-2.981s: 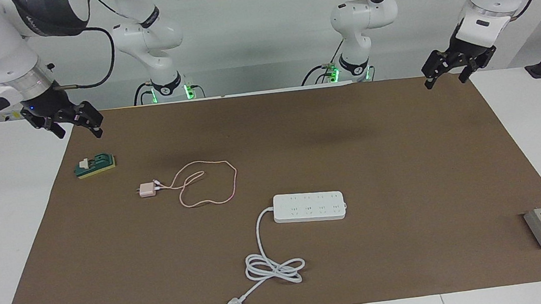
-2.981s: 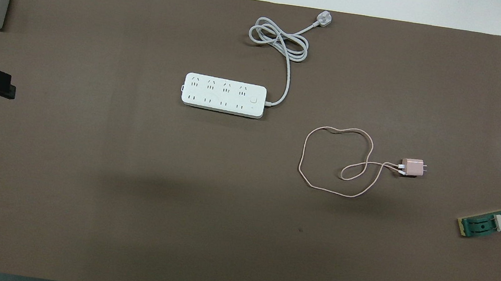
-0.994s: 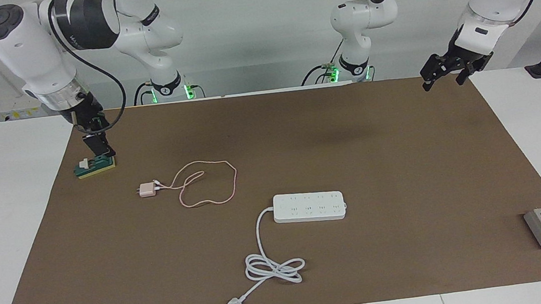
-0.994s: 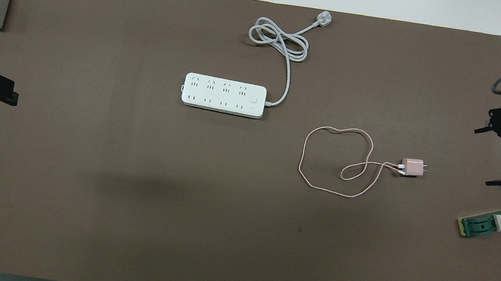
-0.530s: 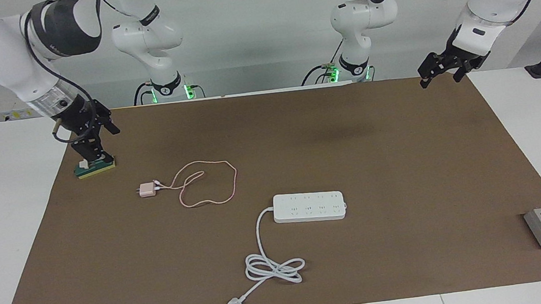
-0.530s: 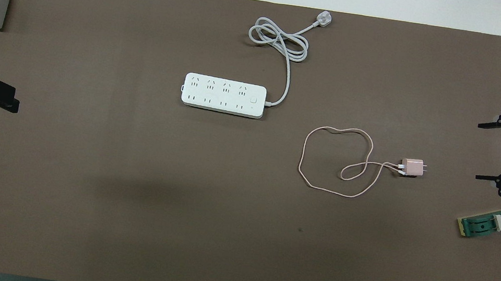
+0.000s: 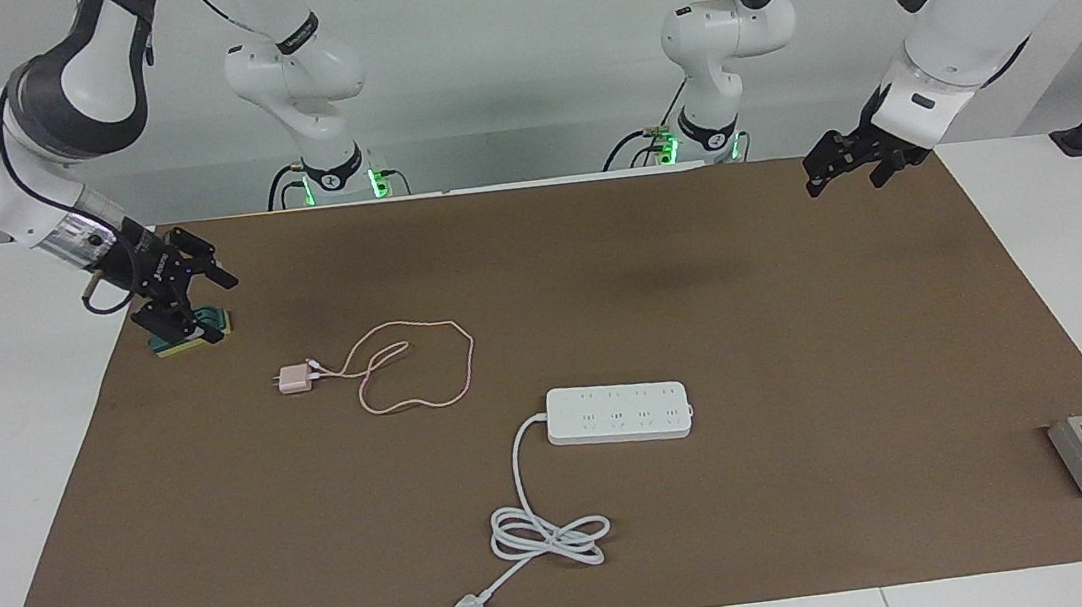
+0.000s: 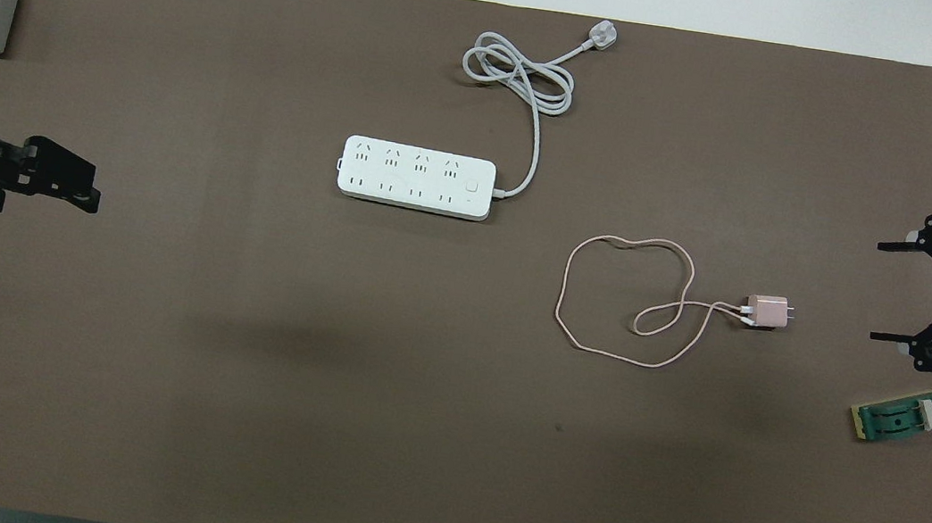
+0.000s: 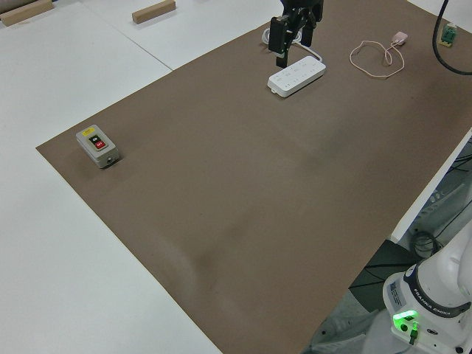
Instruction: Plug charger into power strip
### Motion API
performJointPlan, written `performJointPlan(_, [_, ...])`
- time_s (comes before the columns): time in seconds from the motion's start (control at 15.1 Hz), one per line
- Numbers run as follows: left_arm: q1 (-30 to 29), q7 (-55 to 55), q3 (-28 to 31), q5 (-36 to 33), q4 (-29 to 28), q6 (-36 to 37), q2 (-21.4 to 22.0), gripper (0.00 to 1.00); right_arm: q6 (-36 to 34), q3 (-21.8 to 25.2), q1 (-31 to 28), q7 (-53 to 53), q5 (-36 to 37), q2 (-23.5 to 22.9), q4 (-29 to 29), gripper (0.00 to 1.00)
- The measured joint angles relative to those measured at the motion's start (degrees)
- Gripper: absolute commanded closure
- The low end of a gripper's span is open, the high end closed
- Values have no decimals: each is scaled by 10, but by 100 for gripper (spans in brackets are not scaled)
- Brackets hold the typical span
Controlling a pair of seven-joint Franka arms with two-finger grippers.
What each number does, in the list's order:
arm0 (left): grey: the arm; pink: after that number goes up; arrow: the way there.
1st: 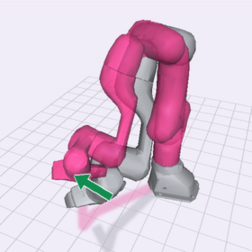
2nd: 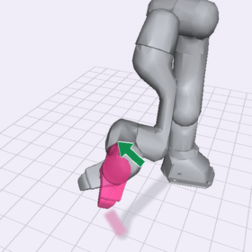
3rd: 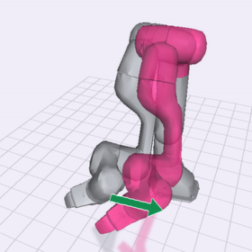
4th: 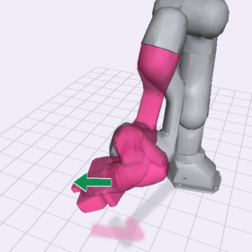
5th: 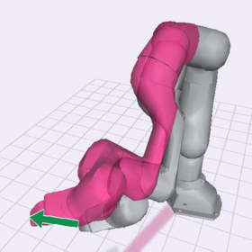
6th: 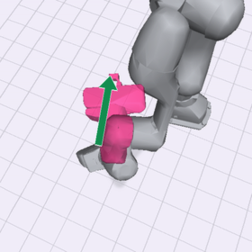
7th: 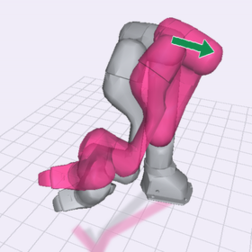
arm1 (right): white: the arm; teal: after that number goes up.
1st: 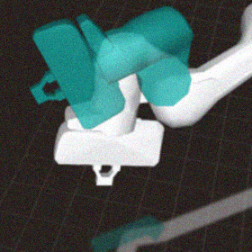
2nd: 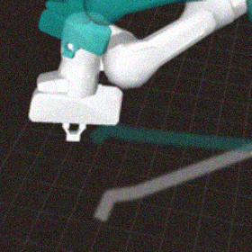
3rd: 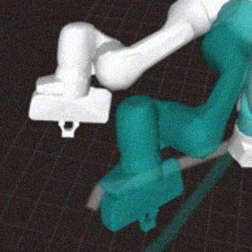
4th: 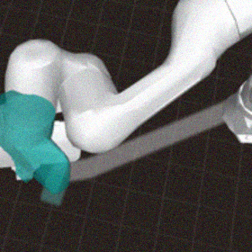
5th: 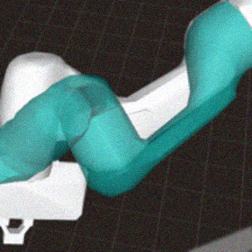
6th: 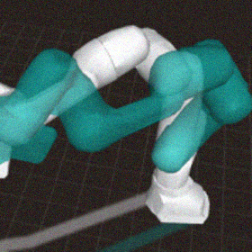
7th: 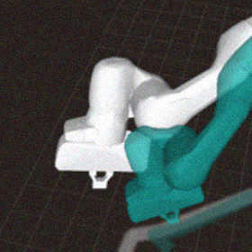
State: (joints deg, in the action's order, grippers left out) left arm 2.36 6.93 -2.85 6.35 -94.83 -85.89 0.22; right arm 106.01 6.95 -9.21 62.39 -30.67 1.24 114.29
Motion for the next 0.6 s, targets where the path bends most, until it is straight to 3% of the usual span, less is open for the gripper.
performJointPlan(0.33, [5, 6, -1, 18, 0, 0, -22, 0, 26, 1, -32, -78, -52, -25, 42, 0])
performJointPlan(0.6, [-10, 8, 8, 90, 0, 0, -26, 0, 35, 1, -74, -145, -97, -58, 66, 0])
